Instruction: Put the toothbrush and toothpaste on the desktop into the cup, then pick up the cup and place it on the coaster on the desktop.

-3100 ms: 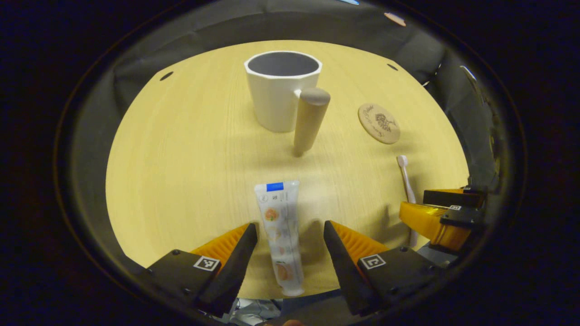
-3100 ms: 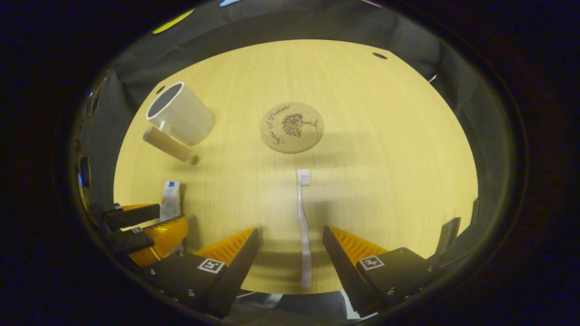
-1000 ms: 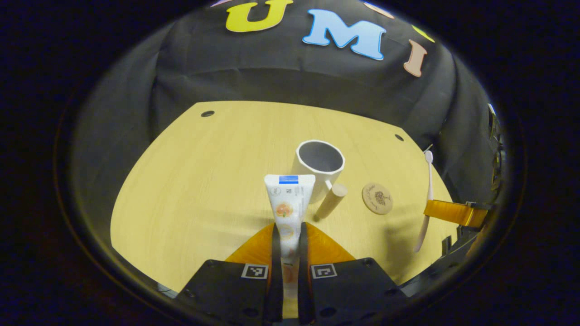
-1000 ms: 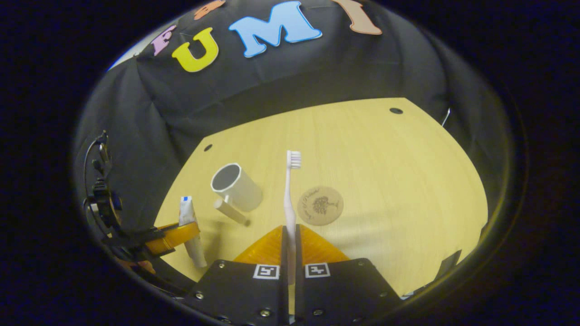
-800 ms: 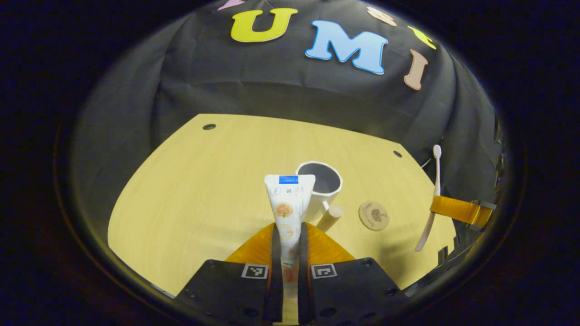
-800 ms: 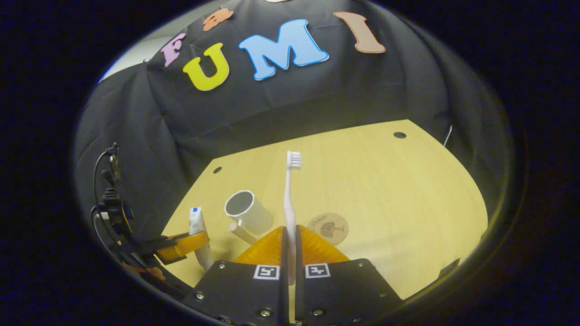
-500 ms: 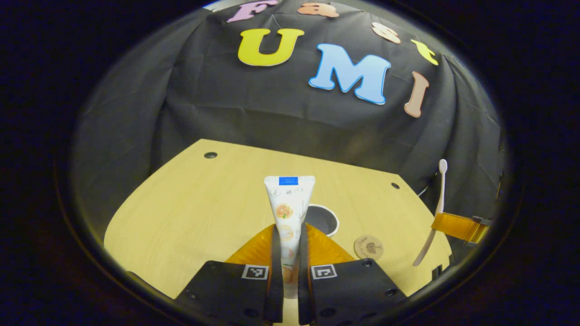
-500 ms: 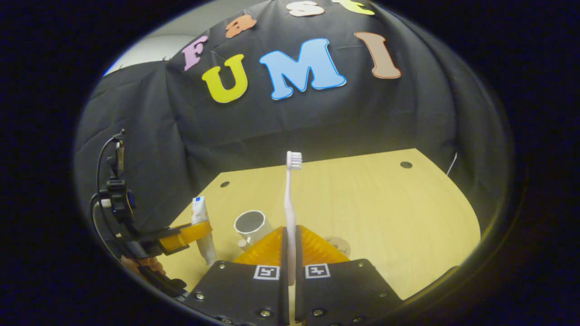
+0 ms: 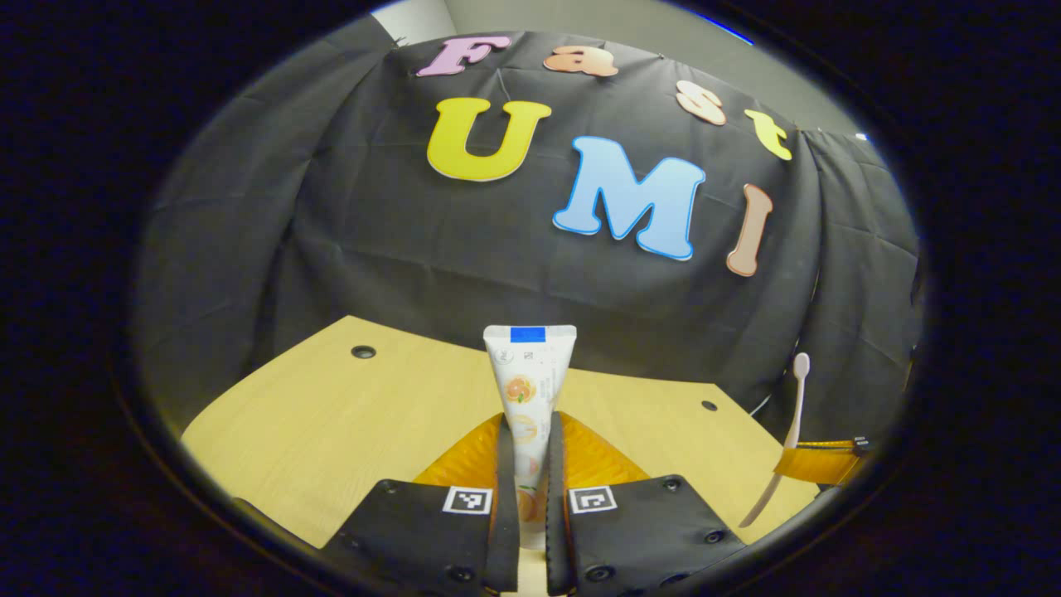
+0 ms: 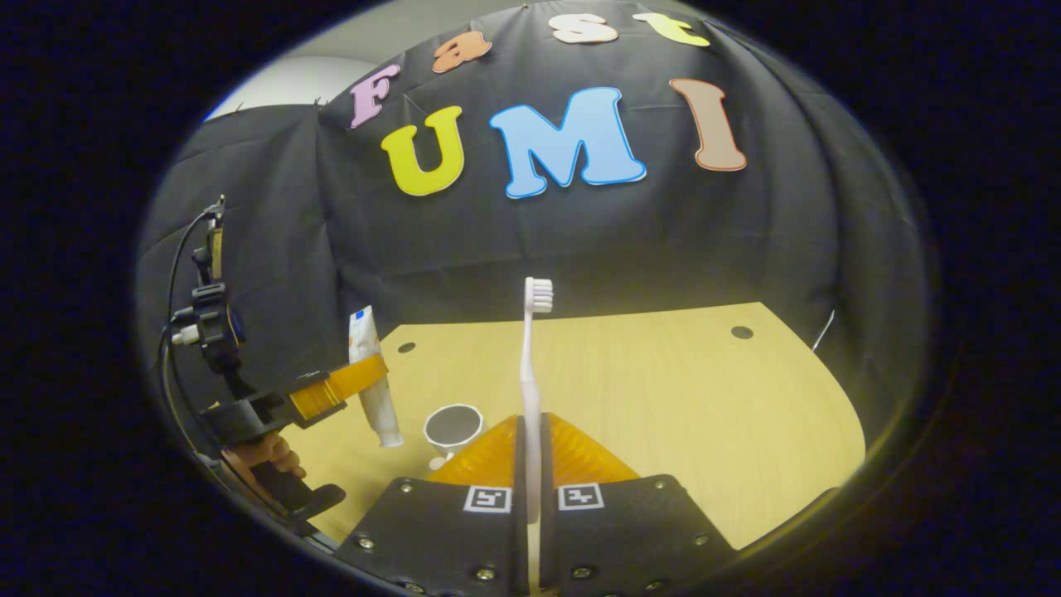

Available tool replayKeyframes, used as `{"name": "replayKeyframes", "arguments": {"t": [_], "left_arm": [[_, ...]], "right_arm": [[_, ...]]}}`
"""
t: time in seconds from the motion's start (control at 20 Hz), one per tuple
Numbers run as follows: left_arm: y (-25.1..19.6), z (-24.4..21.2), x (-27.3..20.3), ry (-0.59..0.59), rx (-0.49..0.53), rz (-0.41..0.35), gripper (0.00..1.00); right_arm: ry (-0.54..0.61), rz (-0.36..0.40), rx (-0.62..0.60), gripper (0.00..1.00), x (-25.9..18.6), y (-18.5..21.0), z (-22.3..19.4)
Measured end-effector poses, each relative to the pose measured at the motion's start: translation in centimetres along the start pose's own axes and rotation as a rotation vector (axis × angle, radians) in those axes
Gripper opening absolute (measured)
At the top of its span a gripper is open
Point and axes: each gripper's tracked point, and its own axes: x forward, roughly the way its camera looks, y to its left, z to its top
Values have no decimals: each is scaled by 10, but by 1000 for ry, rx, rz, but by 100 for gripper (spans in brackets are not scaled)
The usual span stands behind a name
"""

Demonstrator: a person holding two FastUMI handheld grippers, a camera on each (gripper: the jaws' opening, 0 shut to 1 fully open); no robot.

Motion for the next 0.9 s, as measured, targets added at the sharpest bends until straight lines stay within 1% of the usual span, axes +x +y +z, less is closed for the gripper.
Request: {"name": "replayKeyframes", "arguments": {"t": [0.3,0.4,0.55,0.65,0.7,0.75,0.9], "left_arm": [[-19,8,34,-59,-11,-69,20],[-20,0,56,-44,-17,-79,19],[-18,-20,78,-6,-10,-82,20],[-20,-36,84,13,18,-92,20],[-22,-45,87,23,41,-100,23],[-20,-53,90,37,64,-90,23],[-22,-71,91,82,72,-98,24]], "right_arm": [[27,-4,5,6,3,0,3],[31,-8,2,6,7,-1,6],[50,-9,0,6,14,-3,5],[59,-7,-2,6,16,-1,4],[66,-4,1,6,18,1,1],[72,-1,0,6,19,2,0],[88,7,-5,6,23,5,-4]]}}
